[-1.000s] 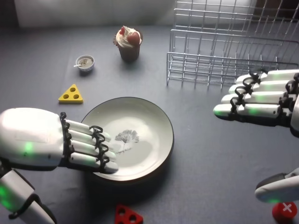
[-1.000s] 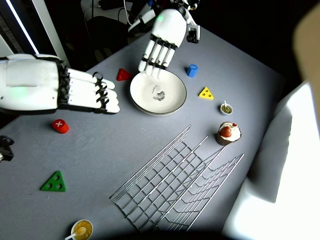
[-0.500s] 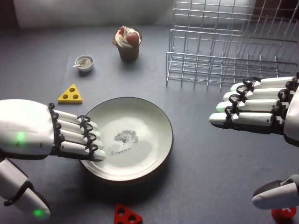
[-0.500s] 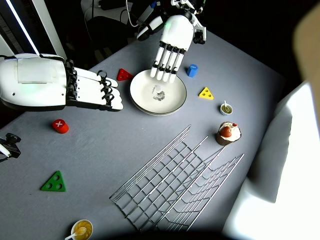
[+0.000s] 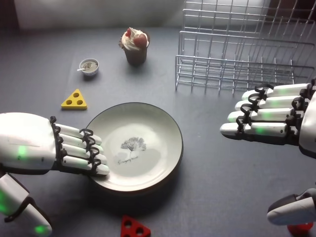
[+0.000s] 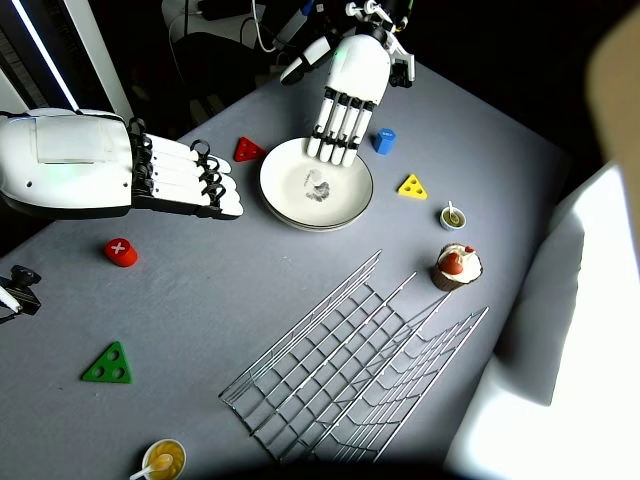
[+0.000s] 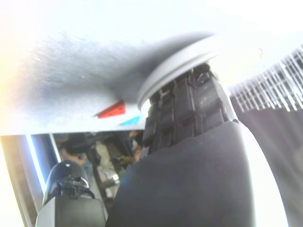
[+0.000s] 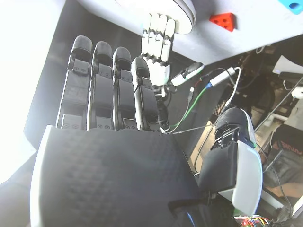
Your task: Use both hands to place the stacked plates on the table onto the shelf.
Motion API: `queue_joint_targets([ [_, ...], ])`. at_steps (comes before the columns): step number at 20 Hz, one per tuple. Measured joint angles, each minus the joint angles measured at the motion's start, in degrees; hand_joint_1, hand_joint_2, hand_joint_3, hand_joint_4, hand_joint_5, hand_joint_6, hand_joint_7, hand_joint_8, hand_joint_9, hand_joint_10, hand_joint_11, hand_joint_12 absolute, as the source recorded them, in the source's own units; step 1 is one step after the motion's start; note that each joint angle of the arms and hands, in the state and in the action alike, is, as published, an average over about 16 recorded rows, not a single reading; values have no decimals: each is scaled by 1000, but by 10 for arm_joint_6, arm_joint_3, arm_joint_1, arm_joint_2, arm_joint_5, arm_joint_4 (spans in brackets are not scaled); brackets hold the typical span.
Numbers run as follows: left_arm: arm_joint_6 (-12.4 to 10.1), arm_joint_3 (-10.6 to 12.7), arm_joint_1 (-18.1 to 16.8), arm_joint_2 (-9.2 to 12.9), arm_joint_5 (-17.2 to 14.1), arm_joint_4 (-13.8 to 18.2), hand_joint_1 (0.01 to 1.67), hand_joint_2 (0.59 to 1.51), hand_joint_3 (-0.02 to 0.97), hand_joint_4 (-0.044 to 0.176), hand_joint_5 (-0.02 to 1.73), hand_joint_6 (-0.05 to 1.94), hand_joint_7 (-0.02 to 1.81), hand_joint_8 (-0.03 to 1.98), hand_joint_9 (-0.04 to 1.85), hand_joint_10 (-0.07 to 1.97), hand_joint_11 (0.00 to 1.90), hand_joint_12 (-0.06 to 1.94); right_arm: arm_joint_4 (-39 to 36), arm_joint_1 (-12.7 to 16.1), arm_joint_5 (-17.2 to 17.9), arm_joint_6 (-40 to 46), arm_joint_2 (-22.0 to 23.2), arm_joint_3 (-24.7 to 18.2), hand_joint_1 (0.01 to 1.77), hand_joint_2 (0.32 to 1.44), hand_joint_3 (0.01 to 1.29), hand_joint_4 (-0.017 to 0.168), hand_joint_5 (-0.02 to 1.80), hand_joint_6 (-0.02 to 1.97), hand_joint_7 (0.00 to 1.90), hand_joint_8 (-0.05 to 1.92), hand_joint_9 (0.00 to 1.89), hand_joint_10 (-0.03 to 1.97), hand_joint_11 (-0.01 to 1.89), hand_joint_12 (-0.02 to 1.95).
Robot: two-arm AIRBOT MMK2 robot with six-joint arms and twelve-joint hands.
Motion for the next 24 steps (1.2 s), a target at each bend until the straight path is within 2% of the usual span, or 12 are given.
queue_joint_targets([
  [7,1,2,11,-13,9,-9,18,979,-7,-4,112,-1,129,2,129,-5,99,8,-2,0,0,-6,0,0,17,947,16,1,279,13,313,6,317,-1,310,27],
  [13,1,-2,8,-34,22,-19,19,979,-7,-3,110,-2,117,-6,123,-12,105,6,2,0,0,-37,-5,0,17,947,17,1,277,13,314,6,324,-1,312,27],
  [19,0,-6,-6,-61,40,-27,19,981,-7,-4,111,-7,107,-12,122,-18,118,8,21,0,8,-118,-22,2,28,942,16,1,284,13,328,6,337,-1,322,27],
  [24,0,-9,-21,-80,54,-28,19,981,-6,-4,110,-10,102,-16,123,-18,128,10,41,0,23,-205,-50,11,185,899,17,1,282,13,337,6,345,-2,340,27],
])
